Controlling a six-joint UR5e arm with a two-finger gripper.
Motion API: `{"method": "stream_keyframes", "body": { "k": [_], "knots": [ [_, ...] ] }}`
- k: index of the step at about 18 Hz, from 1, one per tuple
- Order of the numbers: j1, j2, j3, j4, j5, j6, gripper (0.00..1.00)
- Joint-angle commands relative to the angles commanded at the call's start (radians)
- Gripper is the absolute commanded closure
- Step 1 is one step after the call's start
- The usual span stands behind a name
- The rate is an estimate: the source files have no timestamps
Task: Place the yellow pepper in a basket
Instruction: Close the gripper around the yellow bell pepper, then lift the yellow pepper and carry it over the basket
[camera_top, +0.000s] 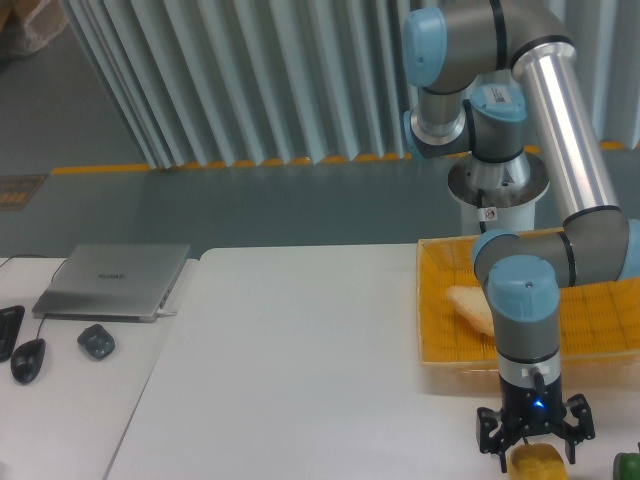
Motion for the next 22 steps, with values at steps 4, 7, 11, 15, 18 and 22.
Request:
{"method": "stream_keyframes", "body": {
  "k": [4,7,11,15,18,22],
  "knots": [
    [0.000,0.000,0.000,0.000,-0.002,0.000,0.05],
    [0.000,0.000,0.000,0.000,-0.002,0.000,0.18],
    [0.000,0.000,-0.002,0.000,0.000,-0.002,0.26],
    [0.000,0.008,0.000,0.000,-0.003,0.000,0.30],
    [0.008,0.038,0.000,-0.003,-0.032,0.011,0.30],
    [0.006,0.077,-0.018,-0.014,-0.044,0.040,0.30]
  ]
}}
